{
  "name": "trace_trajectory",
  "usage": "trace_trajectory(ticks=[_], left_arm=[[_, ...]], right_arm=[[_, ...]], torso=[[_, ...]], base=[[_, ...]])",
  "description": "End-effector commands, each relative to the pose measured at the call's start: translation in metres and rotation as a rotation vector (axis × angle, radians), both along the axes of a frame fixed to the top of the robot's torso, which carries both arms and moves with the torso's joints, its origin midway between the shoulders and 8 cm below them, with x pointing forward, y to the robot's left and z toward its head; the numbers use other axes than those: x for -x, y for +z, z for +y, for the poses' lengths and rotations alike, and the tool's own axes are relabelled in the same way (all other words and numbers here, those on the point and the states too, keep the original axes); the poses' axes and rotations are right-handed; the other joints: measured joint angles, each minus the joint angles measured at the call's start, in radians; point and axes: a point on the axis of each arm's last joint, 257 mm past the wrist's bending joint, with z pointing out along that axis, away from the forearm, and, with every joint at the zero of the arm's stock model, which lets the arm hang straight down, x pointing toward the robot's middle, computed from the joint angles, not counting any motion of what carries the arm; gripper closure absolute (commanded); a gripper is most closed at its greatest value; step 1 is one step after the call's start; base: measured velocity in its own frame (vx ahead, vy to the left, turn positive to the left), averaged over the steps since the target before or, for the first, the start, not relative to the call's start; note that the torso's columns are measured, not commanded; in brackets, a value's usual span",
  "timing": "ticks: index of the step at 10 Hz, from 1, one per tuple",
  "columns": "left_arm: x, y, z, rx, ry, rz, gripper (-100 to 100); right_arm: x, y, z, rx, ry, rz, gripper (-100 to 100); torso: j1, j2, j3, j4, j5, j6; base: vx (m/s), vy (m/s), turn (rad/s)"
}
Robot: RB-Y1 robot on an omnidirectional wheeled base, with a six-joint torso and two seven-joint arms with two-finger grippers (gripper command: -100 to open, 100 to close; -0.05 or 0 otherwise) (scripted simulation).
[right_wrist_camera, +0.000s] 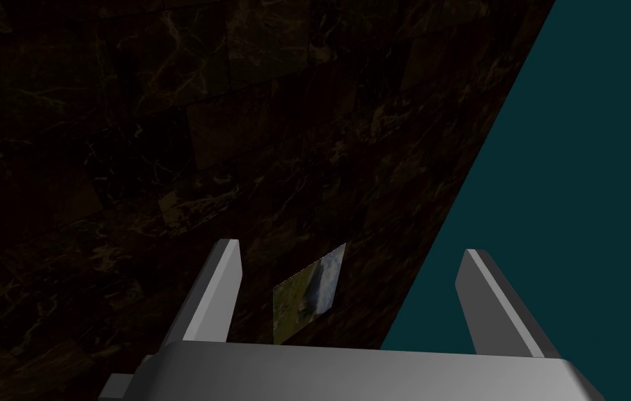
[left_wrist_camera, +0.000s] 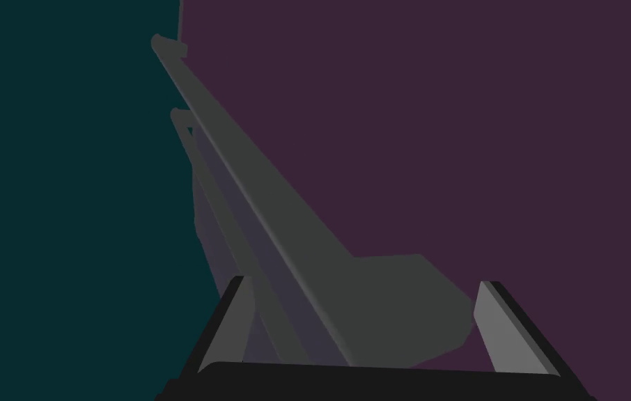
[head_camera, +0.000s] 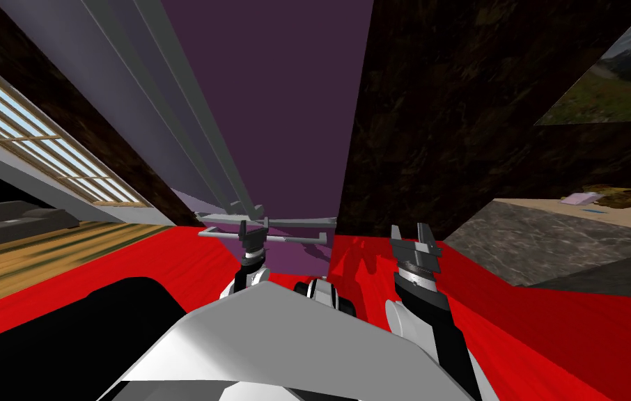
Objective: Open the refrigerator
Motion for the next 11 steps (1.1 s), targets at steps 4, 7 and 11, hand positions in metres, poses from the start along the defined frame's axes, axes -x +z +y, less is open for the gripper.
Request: trace_trajectory(ticks=[4,7,11], left_arm=[[-0.007,0.018,-0.001,0.002,-0.038,-0.003,-100],[-0.01,0.025,0.0,0.003,-0.042,-0.005,-100],[-0.004,0.003,-0.005,0.001,-0.031,-0.003,100]], right_arm=[[0.0,0.0,0.0,0.0,0.0,0.0,0],[0.0,0.0,0.0,0.0,0.0,0.0,0],[0.0,0.0,0.0,0.0,0.0,0.0,0]], torso=[[-0.002,-0.001,-0.001,0.0,-0.001,0.0],[0.001,0.0,0.0,0.0,0.0,0.0],[0.001,0.001,0.001,0.0,0.0,0.0]], base=[[0.02,0.015,0.009],[0.025,-0.013,0.02],[-0.028,0.011,-0.029]])
